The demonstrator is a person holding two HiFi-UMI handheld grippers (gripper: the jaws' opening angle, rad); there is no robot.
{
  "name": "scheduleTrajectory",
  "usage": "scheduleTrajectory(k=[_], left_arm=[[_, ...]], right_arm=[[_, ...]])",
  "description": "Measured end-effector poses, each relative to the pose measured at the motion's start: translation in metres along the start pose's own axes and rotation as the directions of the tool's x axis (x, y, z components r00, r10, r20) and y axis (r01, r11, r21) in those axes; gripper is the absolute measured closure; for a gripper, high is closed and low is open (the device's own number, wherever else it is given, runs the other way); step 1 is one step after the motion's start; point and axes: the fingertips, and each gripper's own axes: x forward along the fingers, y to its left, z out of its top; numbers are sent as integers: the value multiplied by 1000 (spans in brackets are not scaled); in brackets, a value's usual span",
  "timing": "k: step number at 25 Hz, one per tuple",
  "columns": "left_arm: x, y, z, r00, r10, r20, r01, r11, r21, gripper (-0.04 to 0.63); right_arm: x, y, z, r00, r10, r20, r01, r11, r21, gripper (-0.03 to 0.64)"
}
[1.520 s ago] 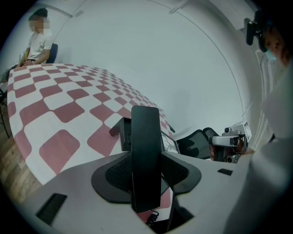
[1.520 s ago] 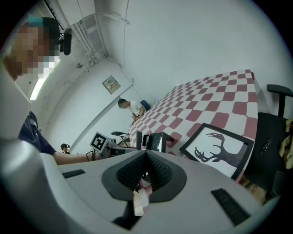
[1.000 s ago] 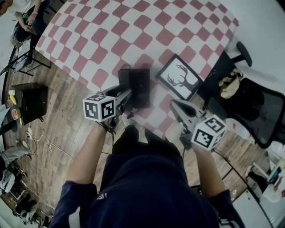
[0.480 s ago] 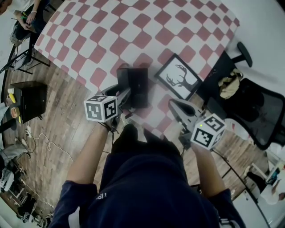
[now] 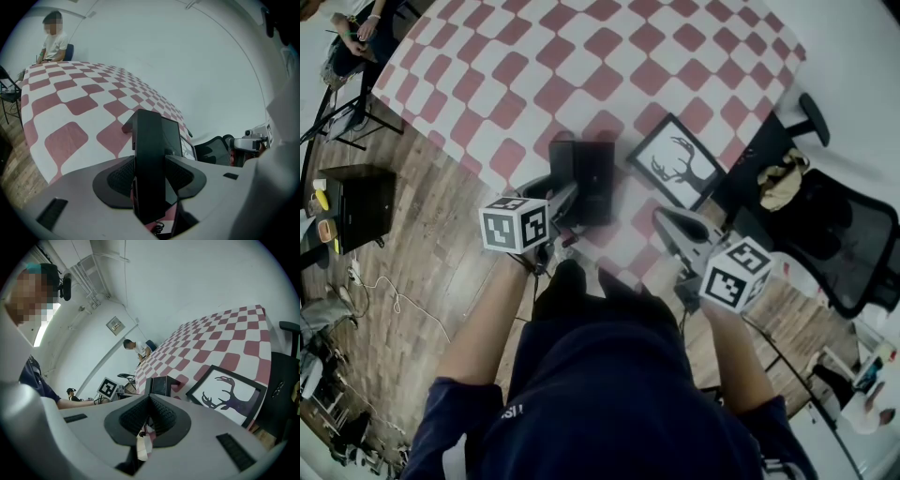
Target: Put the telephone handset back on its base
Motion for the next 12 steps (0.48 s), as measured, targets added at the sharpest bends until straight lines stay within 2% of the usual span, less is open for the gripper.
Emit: scheduleTrajectory(k=[5,12], left_arm=[[-1,-4,-1,1000,-24,0,24,1000,1,367],[-13,0,0,1000,-17,12,16,1000,14,364]], right_arm=[[2,3,-1,1000,1,-5,-1,1000,-2,600],[7,8,-1,1000,-5,-1,5,1000,-10,600]])
